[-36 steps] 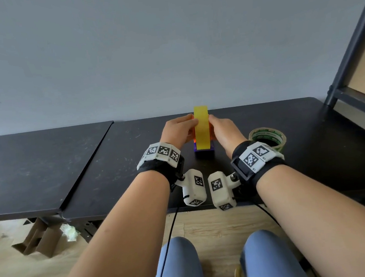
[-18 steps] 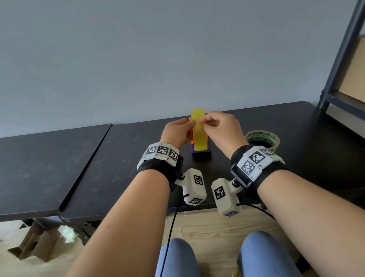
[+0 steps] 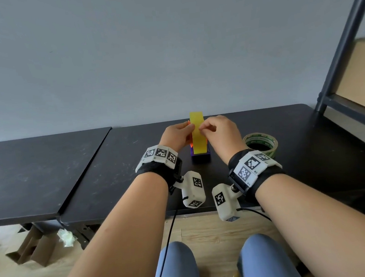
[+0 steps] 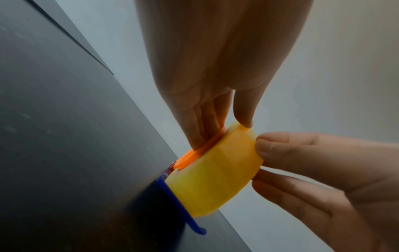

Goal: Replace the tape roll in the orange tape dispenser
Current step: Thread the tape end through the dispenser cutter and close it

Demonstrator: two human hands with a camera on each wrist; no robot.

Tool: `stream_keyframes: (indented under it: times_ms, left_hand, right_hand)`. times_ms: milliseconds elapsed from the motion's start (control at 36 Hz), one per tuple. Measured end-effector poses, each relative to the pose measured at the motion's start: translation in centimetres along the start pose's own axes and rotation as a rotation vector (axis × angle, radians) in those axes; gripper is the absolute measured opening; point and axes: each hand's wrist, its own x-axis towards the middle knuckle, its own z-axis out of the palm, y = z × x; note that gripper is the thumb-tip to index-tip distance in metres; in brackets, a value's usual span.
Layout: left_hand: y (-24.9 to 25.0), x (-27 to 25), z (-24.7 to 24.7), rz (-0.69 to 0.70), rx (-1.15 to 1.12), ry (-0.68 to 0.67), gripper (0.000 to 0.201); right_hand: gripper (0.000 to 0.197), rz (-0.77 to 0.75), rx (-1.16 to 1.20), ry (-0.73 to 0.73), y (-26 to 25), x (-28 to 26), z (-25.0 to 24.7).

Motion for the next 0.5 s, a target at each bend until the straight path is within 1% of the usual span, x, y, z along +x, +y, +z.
stream_keyframes:
  times_ms: [83, 139, 222, 278, 361, 500]
  left_hand:
    - [-0.1, 0.1, 0.0, 0.010, -0.012, -0.005, 0.016]
    - [-0.2, 0.2, -0.1, 0.008, -0.021, 0.002, 0.023]
    - [-0.4, 0.2, -0.1, -0.001, -0.004, -0.003, 0.014]
    - [-0.4, 0.2, -0.2, -0.011, -0.008, 0.003, 0.014]
    - [-0.3, 0.2, -0.3, -0.011, -0.035, 0.017, 0.025]
    - [-0.3, 0.1, -0.1, -0.031, -0.052, 0.034, 0.036]
  right_hand:
    - [0.011, -0.005, -0.056, -0.004, -0.1, 0.3, 0.3]
    - [0.015, 0.003, -0.082, -0.011, -0.2, 0.4, 0.7]
    - [0.017, 0.023, -0.111, -0.025, -0.4, 0.7, 0.9]
    - [0.016, 0.018, -0.118, -0.033, -0.5, 0.9, 0.8]
    - [0.015, 0.001, -0.094, -0.018, -0.5, 1.1, 0.5]
    - [0.013, -0.008, -0.053, 0.004, -0.4, 0.8, 0.0]
